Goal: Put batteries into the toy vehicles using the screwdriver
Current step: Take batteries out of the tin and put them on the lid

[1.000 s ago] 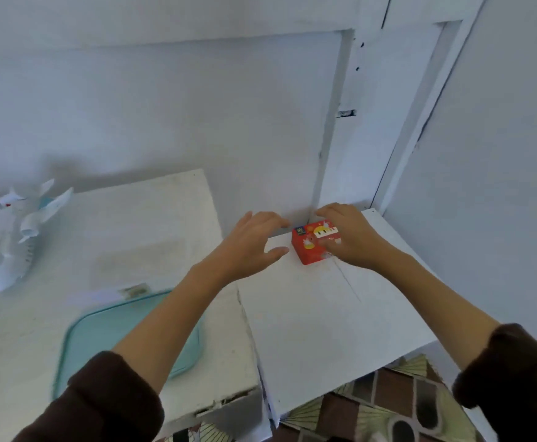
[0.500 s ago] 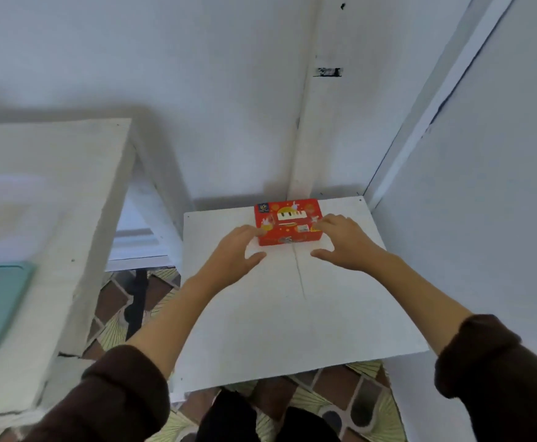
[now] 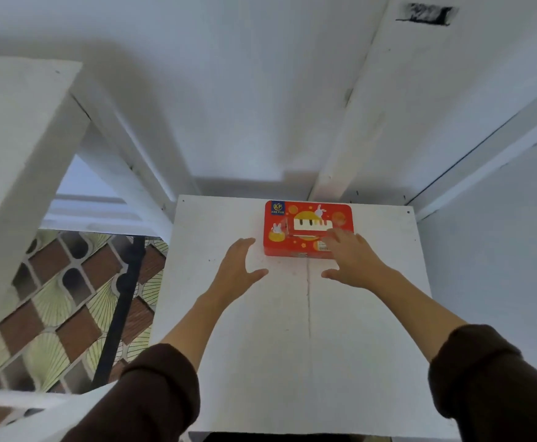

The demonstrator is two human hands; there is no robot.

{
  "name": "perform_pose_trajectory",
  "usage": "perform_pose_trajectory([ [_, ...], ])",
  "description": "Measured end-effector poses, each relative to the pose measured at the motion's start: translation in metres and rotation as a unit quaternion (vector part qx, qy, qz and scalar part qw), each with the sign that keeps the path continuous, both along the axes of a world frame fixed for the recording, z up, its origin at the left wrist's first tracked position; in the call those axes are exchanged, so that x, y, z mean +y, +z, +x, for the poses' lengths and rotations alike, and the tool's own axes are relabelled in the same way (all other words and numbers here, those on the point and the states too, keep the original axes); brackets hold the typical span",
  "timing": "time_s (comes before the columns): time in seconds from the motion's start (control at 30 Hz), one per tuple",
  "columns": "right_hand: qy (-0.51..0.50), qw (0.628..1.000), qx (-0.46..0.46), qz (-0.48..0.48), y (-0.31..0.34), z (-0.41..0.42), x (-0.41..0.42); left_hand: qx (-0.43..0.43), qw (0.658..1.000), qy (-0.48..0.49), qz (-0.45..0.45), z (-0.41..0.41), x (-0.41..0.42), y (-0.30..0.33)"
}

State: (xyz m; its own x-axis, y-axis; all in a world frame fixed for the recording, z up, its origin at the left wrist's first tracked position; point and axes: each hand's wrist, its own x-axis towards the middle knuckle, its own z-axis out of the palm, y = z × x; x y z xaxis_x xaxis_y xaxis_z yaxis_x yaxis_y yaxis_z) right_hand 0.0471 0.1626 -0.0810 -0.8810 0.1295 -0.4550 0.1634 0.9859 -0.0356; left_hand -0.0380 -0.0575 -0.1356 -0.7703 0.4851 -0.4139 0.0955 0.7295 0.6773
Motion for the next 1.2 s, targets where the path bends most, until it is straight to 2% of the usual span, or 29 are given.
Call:
perform_pose_trajectory([
  [0.1,0.023,1.0,-0.016,0.009,-0.025,-0.026,0.012,-0.016,1.0,0.0,-0.015,-0.014,0.014,-0.035],
  [0.23,0.067,0.996,-0.037,0.041,-0.062,-0.056,0.024,0.045,0.996,-0.032,-0.076,-0.022,0.025,-0.077],
  [0.4,0.081,0.995,-0.049,0.027,-0.083,-0.082,0.043,0.063,0.99,-0.046,-0.117,-0.027,0.036,-0.111],
  [0.5,0.077,0.996,-0.054,0.01,-0.091,-0.093,0.049,0.086,0.99,-0.022,-0.111,-0.035,0.044,-0.126],
  [0.7,0.066,0.996,-0.063,0.024,-0.105,-0.095,0.042,0.149,0.985,0.062,-0.064,-0.033,0.056,-0.147],
  [0.83,0.071,0.994,-0.074,0.027,-0.103,-0.099,0.039,0.188,0.978,0.071,-0.065,-0.03,0.057,-0.155],
  [1.2,0.081,0.988,-0.122,-0.055,-0.086,-0.114,0.053,0.176,0.979,0.057,-0.088,-0.026,0.058,-0.151],
])
